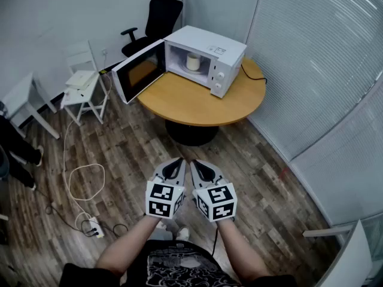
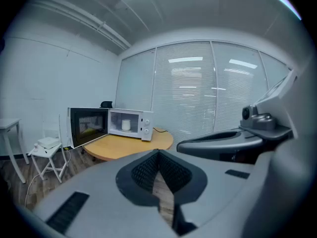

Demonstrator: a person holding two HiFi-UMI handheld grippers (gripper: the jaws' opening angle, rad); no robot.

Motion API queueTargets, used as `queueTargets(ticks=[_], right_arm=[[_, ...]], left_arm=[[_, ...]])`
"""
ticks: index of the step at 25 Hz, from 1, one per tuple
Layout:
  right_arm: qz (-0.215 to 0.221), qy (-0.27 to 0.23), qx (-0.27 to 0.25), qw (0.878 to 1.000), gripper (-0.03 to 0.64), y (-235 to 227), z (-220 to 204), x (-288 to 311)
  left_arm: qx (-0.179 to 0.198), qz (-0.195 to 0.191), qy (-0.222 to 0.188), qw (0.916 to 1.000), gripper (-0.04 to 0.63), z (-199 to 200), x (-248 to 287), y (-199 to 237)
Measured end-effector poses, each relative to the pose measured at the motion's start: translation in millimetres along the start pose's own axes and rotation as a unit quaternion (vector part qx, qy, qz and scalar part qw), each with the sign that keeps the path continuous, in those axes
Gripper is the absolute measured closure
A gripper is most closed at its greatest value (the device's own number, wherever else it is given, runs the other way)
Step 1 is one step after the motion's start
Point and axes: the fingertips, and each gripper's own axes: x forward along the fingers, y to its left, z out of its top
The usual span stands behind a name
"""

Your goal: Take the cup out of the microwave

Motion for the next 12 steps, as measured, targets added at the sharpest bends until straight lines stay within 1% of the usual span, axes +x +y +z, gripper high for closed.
queueTargets(ticks=[4, 8, 12], right_arm=[[0.0, 0.003, 0.005, 1.0, 0.601, 5.5, -4.2, -10.0], [-0.001, 0.002, 0.002, 1.0, 0.601, 1.2, -4.7, -14.6], [0.001, 0.006, 0.004, 1.0, 0.601, 2.4, -7.3, -12.8]], left_arm=[[-0.004, 0.002, 0.0, 1.0, 0.584, -1.1, -9.4, -7.2], [-0.003, 0.004, 0.0, 1.0, 0.584, -1.2, -8.5, -11.6], [-0.007, 0.005, 0.003, 1.0, 0.584, -5.0, -8.7, -8.5]])
